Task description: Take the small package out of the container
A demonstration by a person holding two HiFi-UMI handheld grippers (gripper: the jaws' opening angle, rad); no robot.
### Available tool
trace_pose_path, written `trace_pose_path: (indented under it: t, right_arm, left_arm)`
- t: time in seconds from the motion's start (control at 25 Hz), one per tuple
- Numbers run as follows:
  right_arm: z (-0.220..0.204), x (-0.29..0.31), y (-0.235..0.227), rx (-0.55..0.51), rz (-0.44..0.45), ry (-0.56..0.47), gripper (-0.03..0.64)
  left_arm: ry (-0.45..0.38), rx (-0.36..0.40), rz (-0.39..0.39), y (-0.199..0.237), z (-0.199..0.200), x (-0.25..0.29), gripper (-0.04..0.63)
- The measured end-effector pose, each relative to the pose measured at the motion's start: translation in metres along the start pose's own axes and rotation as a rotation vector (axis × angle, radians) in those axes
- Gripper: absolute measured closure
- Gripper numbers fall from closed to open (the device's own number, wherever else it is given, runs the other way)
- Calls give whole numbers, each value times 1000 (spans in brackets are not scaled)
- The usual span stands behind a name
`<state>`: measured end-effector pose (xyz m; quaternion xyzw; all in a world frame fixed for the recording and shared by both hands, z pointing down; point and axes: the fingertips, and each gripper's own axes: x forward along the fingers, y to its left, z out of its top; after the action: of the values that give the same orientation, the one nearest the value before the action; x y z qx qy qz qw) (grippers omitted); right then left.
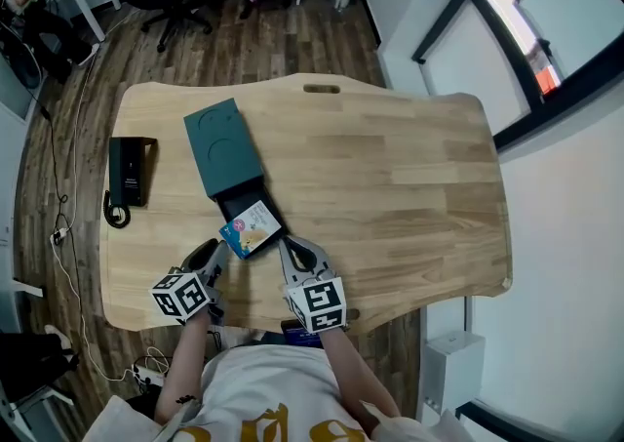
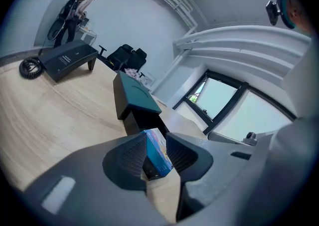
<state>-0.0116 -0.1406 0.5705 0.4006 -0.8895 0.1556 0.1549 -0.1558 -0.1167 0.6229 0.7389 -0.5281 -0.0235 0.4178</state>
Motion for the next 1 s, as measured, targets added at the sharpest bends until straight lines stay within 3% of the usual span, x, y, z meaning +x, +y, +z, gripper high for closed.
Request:
trace_pose_path:
  t: [0.2, 0.56, 1.0]
  right_arm:
    - [-8, 11, -2, -2, 22, 30, 612]
    - [-15, 38, -21, 9, 29, 66, 612]
    - [-18, 55, -28, 17, 37, 88, 612]
  left_arm:
    - [-38, -148, 4, 14, 1, 11, 389]
    - [-45, -314, -49, 20, -4, 32, 376]
    - [66, -333, -41, 25, -22, 53, 380]
